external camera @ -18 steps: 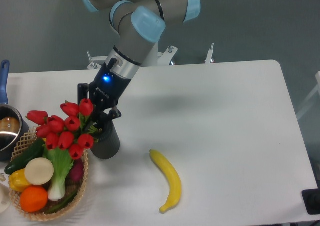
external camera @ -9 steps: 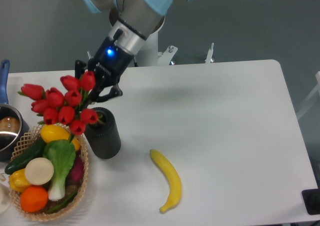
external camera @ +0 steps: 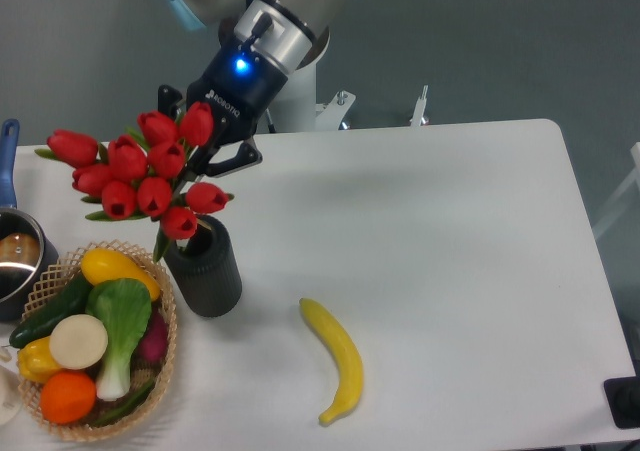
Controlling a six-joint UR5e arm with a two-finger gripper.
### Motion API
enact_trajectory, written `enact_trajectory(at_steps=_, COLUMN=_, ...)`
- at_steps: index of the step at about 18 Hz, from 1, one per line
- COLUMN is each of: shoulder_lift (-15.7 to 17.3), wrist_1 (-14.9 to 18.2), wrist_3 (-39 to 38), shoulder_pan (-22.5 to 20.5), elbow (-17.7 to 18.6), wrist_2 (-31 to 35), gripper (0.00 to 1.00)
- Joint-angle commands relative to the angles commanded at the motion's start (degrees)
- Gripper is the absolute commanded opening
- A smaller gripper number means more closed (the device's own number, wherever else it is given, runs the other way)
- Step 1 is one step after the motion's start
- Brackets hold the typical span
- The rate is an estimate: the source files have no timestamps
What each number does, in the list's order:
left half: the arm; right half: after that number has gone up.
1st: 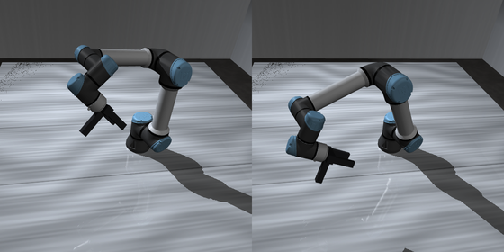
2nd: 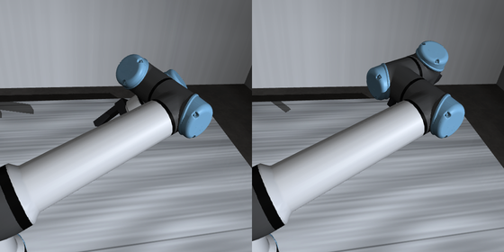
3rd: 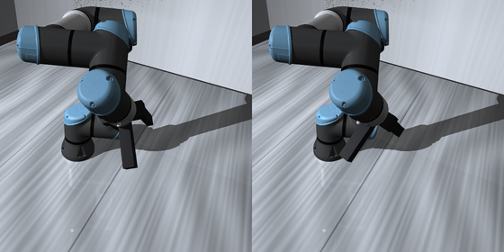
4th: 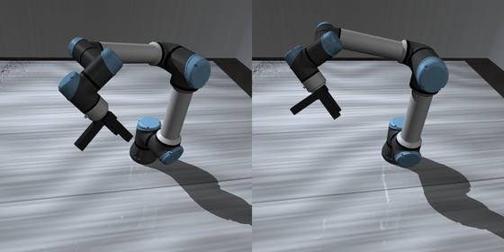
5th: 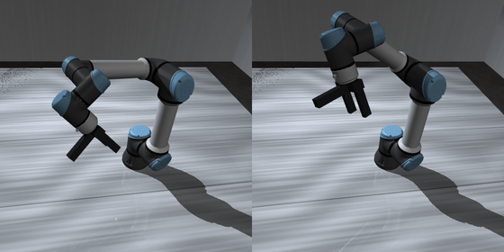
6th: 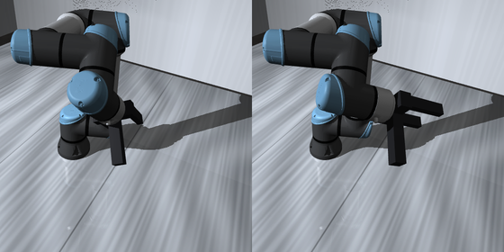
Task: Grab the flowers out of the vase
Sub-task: 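Lift the gripped tulips straight up out of the black vase, then carry the tulips away from the vase over the empty table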
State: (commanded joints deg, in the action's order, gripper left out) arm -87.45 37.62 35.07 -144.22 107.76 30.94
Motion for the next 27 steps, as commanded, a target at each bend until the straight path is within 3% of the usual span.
enact_trajectory(at_steps=11, shoulder_lift=1.58, wrist_1=0.09, wrist_3=-2.99, shoulder_pan=-2.90, elbow=-2.29, wrist_2=-0.09, gripper=0.00)
enact_trajectory(at_steps=15, shoulder_lift=1.32, wrist_1=0.00, wrist_3=0.86, shoulder_pan=-7.81, elbow=-2.55, wrist_2=0.96, gripper=0.00)
enact_trajectory(at_steps=18, shoulder_lift=0.09, wrist_1=0.09, wrist_3=9.03, shoulder_pan=-11.25, elbow=-1.50, wrist_2=7.44, gripper=0.00)
enact_trajectory(at_steps=20, shoulder_lift=-3.67, wrist_1=0.00, wrist_3=12.81, shoulder_pan=-12.30, elbow=-2.98, wrist_2=12.71, gripper=0.00)
enact_trajectory(at_steps=24, shoulder_lift=-9.66, wrist_1=0.09, wrist_3=14.77, shoulder_pan=-13.71, elbow=-7.20, wrist_2=23.43, gripper=0.00)
enact_trajectory(at_steps=27, shoulder_lift=-10.63, wrist_1=0.70, wrist_3=14.85, shoulder_pan=-14.24, elbow=-7.56, wrist_2=30.04, gripper=0.00)
